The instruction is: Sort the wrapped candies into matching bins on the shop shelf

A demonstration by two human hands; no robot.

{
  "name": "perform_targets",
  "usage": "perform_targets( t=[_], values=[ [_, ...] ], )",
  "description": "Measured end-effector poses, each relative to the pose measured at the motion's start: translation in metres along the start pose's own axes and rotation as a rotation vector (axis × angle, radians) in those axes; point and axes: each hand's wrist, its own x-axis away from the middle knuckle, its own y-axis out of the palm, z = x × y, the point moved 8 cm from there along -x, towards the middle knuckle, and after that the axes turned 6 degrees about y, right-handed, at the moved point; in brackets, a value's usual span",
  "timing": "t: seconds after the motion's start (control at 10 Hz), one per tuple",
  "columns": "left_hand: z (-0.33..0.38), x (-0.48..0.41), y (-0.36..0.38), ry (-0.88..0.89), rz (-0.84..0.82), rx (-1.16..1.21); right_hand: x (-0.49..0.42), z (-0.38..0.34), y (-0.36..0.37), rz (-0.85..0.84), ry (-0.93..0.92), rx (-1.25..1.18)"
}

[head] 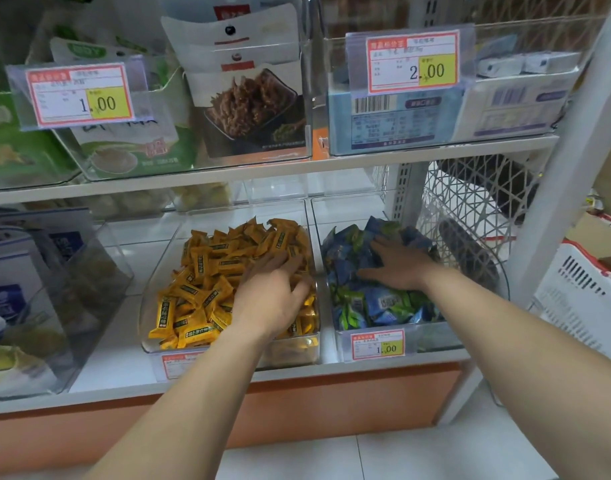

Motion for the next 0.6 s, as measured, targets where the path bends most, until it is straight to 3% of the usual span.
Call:
perform_targets(
  t=[0.3,0.5,0.6],
  values=[
    [0.002,0.002,-0.007,-0.005,-0.074,0.000,0.030,-0.020,-0.018,0.159,-0.042,0.042],
    [0.013,0.005,-0.032,-0.013,-0.160,-0.054,0.068,-0.035,-0.042,0.180,-0.016,0.082],
    [0.021,0.009,-0.063,0.025,-0.092,-0.063,0.093,-0.042,-0.058,0.251,-0.076,0.061]
  ],
)
